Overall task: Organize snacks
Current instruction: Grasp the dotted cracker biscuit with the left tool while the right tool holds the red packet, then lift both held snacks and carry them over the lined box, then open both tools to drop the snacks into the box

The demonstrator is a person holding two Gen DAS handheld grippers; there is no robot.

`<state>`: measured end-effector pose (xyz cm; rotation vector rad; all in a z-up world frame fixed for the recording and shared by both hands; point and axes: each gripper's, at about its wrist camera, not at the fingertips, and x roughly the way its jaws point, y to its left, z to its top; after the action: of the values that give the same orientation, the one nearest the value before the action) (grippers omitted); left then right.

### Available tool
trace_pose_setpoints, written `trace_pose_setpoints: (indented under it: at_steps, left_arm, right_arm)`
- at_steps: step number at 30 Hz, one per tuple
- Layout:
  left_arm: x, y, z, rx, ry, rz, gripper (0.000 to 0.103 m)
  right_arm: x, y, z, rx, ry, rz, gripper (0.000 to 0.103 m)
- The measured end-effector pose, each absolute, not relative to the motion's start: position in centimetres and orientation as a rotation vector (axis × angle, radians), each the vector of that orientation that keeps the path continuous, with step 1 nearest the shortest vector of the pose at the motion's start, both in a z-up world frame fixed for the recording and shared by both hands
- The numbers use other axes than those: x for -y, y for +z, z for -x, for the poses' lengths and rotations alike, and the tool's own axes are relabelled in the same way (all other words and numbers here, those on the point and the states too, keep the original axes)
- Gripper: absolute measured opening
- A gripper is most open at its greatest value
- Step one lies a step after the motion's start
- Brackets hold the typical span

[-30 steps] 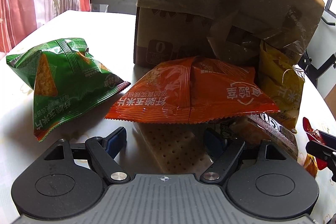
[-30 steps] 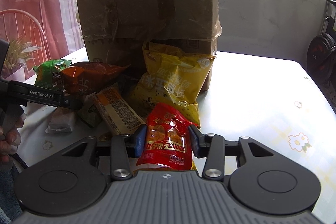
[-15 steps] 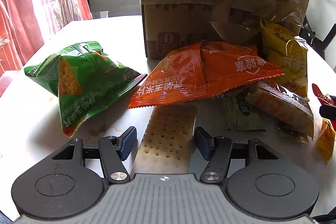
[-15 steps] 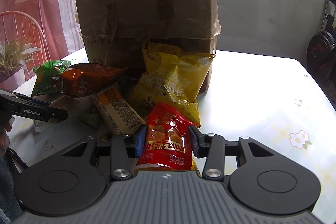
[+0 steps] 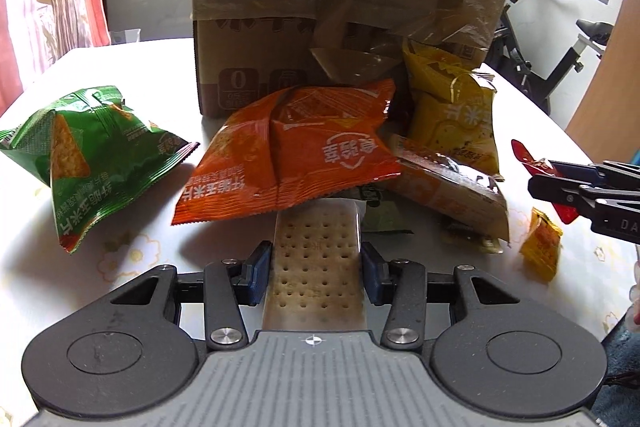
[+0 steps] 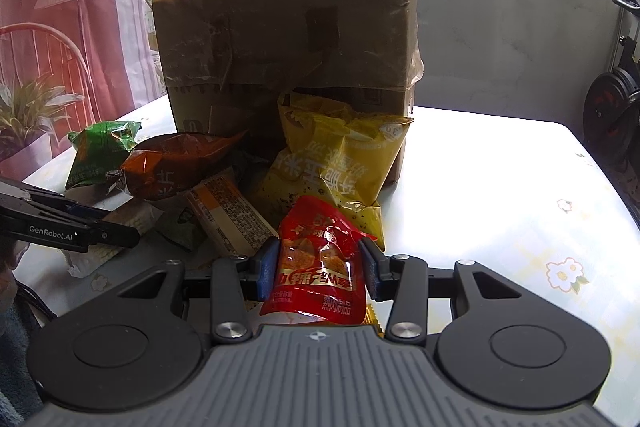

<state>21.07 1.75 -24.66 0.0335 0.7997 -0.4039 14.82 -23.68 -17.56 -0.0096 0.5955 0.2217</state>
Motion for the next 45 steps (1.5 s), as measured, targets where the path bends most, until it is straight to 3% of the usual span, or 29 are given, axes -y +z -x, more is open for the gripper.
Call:
trace_pose_setpoints:
  at_steps: [12,24,36,45]
  left_arm:
    - [0.5,-22.5,-19.0,-0.691,-0.586,0.008,0.049]
    - [-1.4,-15.1,-18.9,-0.463,-0.593,0.067,0.049]
    - [-2.2,-6.4,-26.4,-0.313,-0.482,0.033,0.049]
    - [0.2,-4.5,-35.8,-0.355,-0.338,-0.042,0.049]
  right_arm:
    - [23.6,-16.6,-14.2,-0.564,0.216,0.008,0.045]
    - [23.0,-12.6,-14.8,-0.435,0.233,0.037,0.045]
    - [23.6,-2.8,-21.0,-0.228,0.316,-0.002,0.045]
    - [22.1,-1.4,-31.6,-0.299,0.271,0.094,0.045]
